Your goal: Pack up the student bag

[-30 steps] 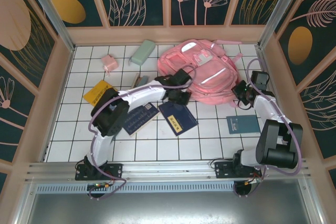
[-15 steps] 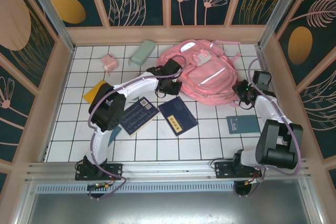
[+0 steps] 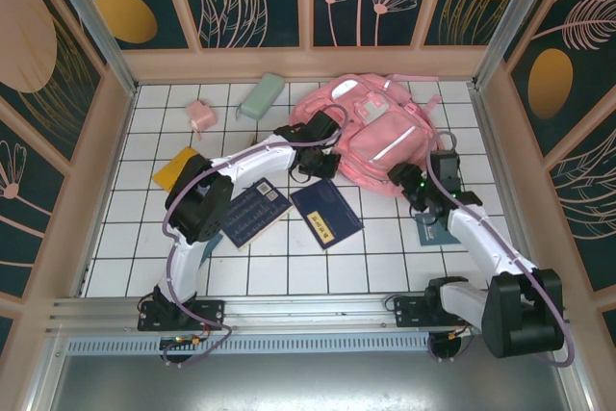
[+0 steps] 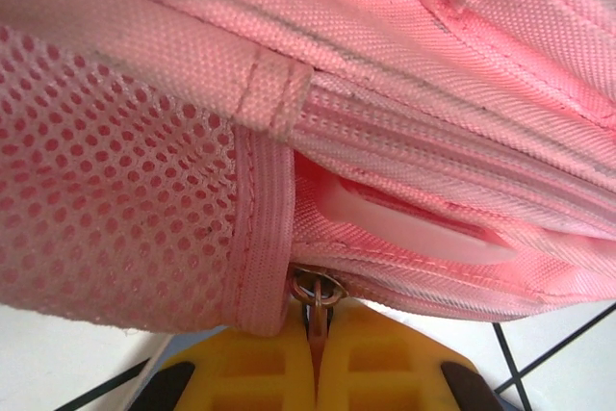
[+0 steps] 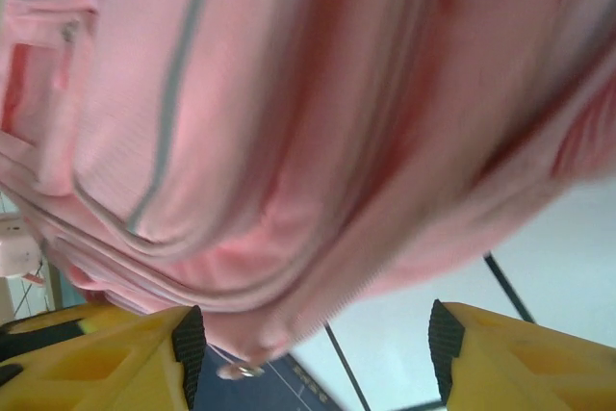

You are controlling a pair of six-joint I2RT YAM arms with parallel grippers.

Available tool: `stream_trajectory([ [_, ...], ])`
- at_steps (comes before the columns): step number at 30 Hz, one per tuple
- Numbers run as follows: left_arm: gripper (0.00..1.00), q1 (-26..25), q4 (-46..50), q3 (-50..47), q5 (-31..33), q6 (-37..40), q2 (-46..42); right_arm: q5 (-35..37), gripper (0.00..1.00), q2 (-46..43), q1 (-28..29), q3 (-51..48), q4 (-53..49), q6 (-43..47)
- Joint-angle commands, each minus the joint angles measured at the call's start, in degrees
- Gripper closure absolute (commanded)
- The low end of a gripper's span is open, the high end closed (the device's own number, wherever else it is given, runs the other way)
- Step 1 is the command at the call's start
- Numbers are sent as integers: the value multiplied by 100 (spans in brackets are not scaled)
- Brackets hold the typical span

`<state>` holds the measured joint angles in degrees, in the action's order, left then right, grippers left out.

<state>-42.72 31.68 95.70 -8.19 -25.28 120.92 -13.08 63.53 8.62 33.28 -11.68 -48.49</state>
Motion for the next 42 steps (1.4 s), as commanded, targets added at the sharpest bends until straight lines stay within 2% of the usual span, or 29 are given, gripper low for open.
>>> stream_trajectory([
  [1,100,-8,-19,95,-127,27,8,117,36,45,181,-149,437,-638],
  [2,100,-8,-13,64,-122,32,-11,175,37,135,183,-114,451,-655],
  [5,100,-6,-7,-32,-72,82,-47,243,52,441,158,6,549,-581],
  [8,100,-1,69,-68,201,192,-30,564,96,645,76,262,332,-376],
  [9,100,18,158,-29,342,242,18,727,100,666,17,350,202,-290],
  [11,100,104,327,45,531,320,118,808,100,658,-217,429,71,-70],
  [17,100,556,368,29,910,430,237,435,100,529,-1073,481,9,546],
  [20,100,712,540,257,1121,480,465,391,100,566,-1133,573,-62,710],
  [27,100,750,844,968,1372,434,810,-265,100,431,-1049,555,102,762],
  [29,100,776,937,1166,1583,435,884,-421,100,320,-875,614,130,773],
  [34,100,981,1225,1859,1675,405,1276,-283,100,320,217,778,186,554],
  [42,100,1134,1767,4033,1653,554,2507,-119,100,1125,1869,1237,793,139],
])
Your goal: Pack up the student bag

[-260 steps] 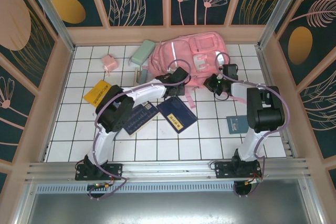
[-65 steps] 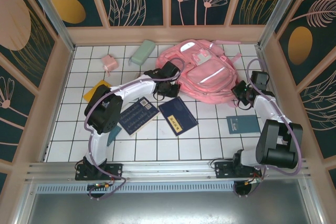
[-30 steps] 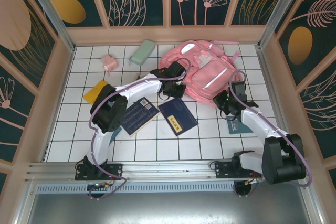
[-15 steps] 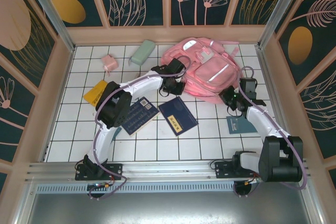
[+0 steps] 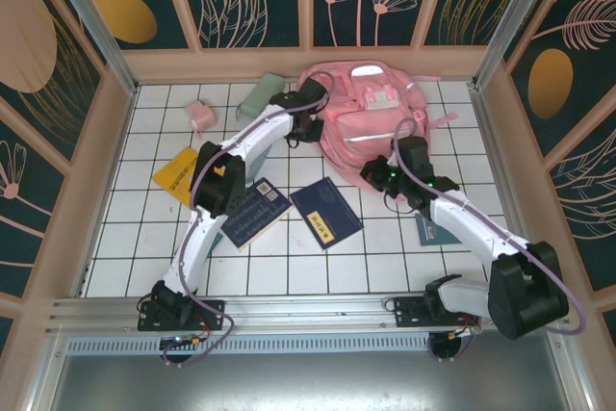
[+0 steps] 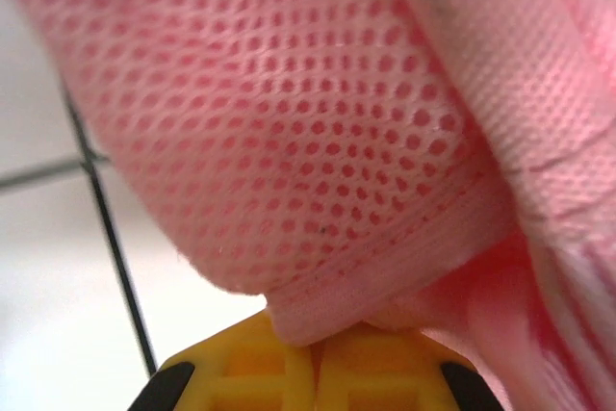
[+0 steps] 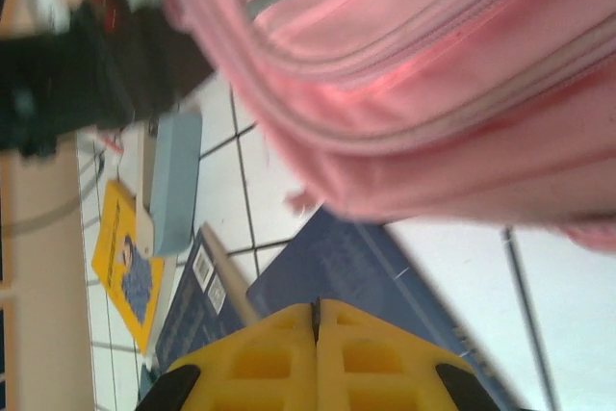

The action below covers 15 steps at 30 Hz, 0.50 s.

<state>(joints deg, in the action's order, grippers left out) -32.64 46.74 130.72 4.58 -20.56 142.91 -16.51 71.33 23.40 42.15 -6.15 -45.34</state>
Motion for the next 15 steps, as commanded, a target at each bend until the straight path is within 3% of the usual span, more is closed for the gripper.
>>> stream_trajectory([
  [1,100,143,214,617,353,81,383,219,100,505,531,471,287,-164],
  [3,97,220,84,630,286,31,449,222,100,876,762,783,300,-139],
  [7,68,277,77,528,86,-51,285,333,88,1336,990,1416,-160,234],
  [9,64,280,-53,145,-69,-101,-53,541,84,1282,919,1580,-444,498],
  [13,50,276,-670,-1213,-354,-388,-1123,834,77,1021,333,1622,-835,995],
  [15,49,276,-1064,-1892,-647,-655,-1631,1048,72,991,-90,1655,-985,1220],
])
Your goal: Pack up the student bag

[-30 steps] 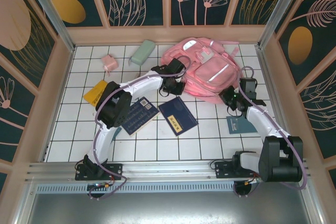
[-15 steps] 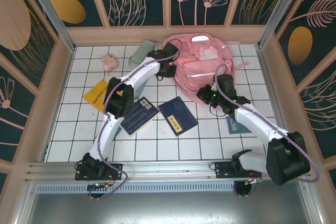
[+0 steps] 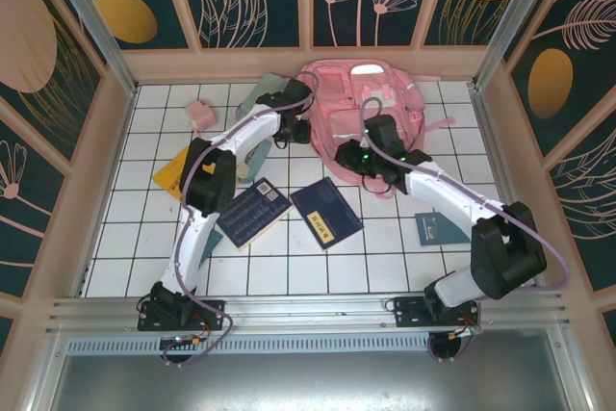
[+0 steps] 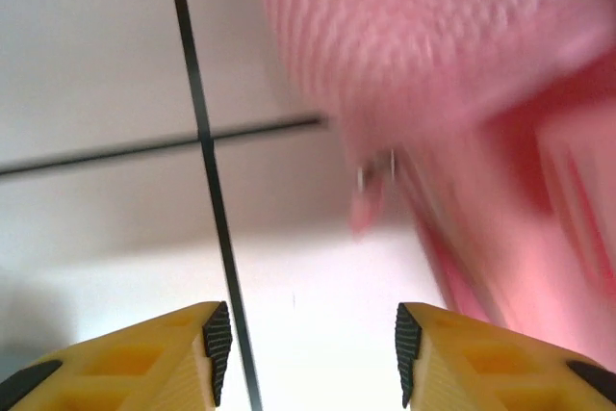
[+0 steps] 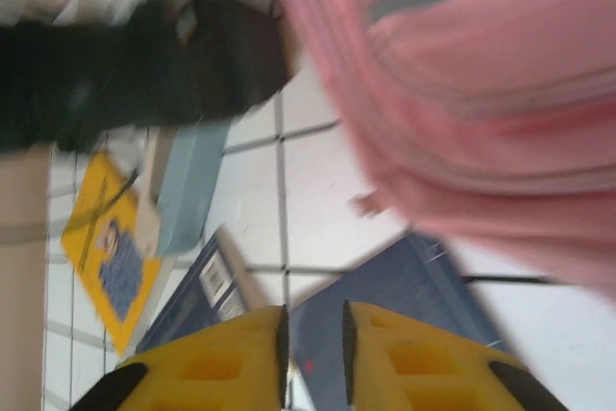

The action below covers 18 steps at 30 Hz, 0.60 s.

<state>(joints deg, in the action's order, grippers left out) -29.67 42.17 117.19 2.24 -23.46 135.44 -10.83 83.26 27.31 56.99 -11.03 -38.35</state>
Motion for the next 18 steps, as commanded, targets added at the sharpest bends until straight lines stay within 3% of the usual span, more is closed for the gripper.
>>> stream_trajectory([
  [1,48,-28,-770,-805,-540,-493,-1064,679,71,-180,-632,192,-554,621],
  [4,46,-56,-1362,-1533,-900,-931,-1555,1137,71,48,-1160,258,-588,926],
  [8,46,-56,-1870,-1882,-872,-1459,-1630,1387,71,594,-1565,428,-519,1253],
  [14,48,-56,-1626,-1123,-524,-1728,-647,1657,74,1256,-1612,503,-513,1619],
  [18,54,-56,-1493,-578,-539,-1759,15,1642,79,1162,-1409,32,-552,1591],
])
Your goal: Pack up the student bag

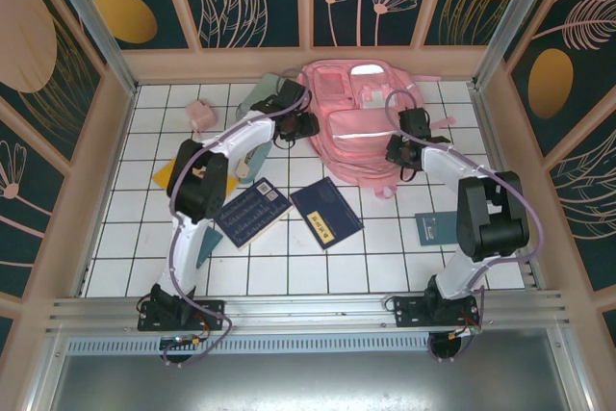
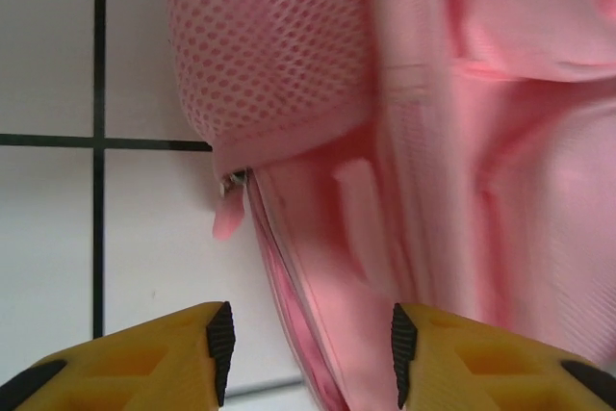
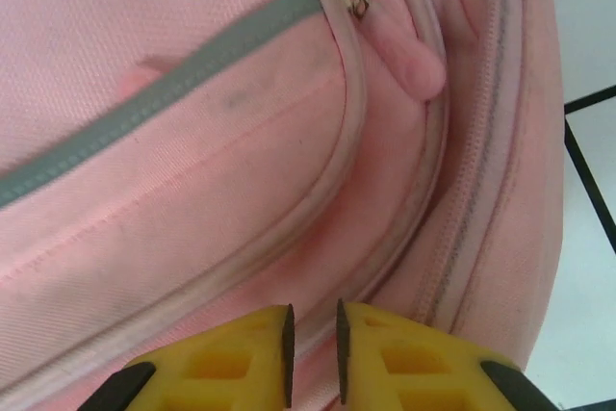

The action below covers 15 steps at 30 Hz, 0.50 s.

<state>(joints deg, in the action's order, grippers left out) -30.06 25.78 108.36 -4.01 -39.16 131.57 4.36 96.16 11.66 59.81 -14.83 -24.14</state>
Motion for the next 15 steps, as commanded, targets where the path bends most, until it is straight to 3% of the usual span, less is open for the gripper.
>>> stream_trajectory([
  [1,58,-17,141,448,75,-197,543,5,79,-211,214,-430,-128,134],
  [8,62,-17,170,1724,-283,-242,1561,-593,78,-431,1234,-1081,80,-753],
  [15,61,-17,-197,2506,-707,-363,2143,-723,78,76,2150,-577,363,-1378],
])
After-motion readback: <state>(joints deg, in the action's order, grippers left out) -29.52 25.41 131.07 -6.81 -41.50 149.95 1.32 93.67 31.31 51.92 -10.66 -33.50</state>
